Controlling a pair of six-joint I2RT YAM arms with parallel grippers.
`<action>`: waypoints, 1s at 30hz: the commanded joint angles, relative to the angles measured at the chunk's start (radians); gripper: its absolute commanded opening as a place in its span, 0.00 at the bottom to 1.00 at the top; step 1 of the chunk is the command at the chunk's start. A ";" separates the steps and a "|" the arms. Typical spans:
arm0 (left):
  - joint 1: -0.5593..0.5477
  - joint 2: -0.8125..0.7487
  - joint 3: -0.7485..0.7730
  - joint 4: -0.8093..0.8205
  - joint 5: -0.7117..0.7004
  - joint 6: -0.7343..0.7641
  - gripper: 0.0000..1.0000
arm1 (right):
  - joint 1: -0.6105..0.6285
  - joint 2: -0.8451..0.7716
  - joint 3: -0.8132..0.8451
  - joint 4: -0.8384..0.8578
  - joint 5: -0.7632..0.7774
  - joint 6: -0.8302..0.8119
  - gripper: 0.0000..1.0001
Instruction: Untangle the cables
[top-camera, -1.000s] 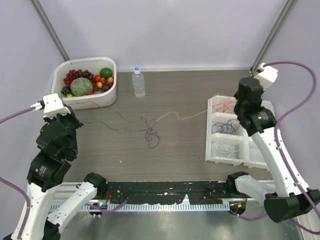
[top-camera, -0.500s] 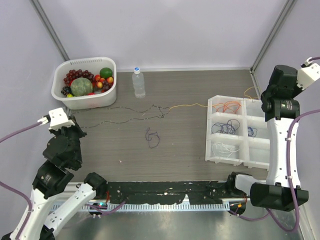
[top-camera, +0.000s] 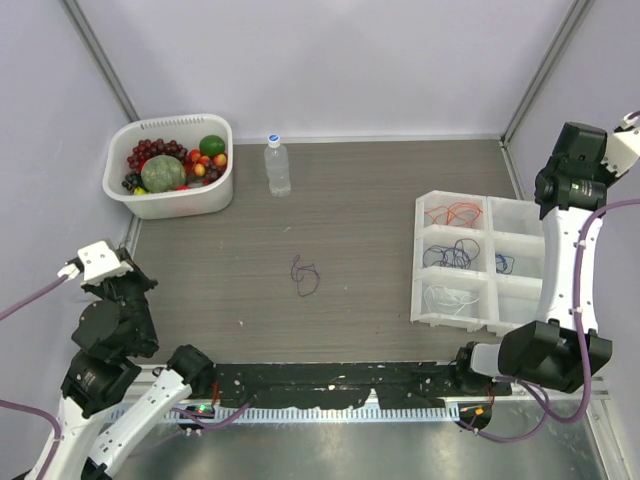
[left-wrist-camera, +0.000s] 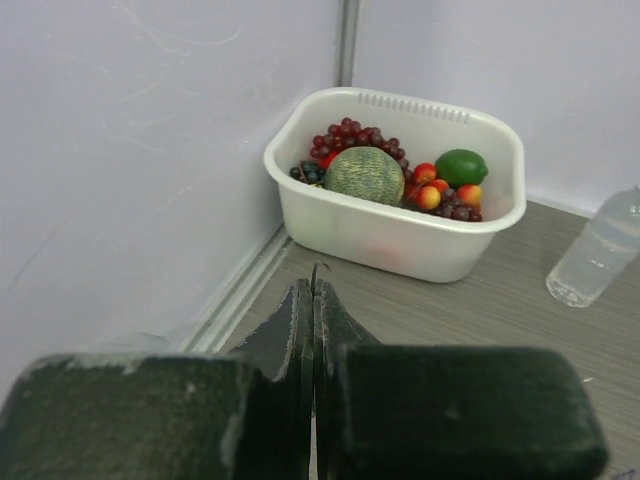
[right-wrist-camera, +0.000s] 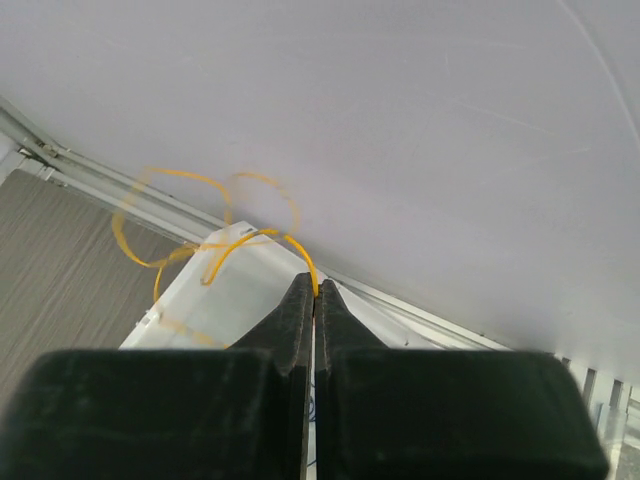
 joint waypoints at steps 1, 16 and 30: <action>-0.015 -0.006 -0.035 0.052 0.135 -0.039 0.00 | 0.005 -0.048 0.041 0.021 -0.093 0.014 0.01; -0.117 0.126 -0.052 0.050 0.470 -0.143 0.00 | 0.004 -0.383 -0.019 -0.221 0.043 0.097 0.01; -0.150 0.142 -0.019 0.026 0.467 -0.125 0.00 | 0.002 -0.379 -0.353 -0.272 0.158 0.401 0.01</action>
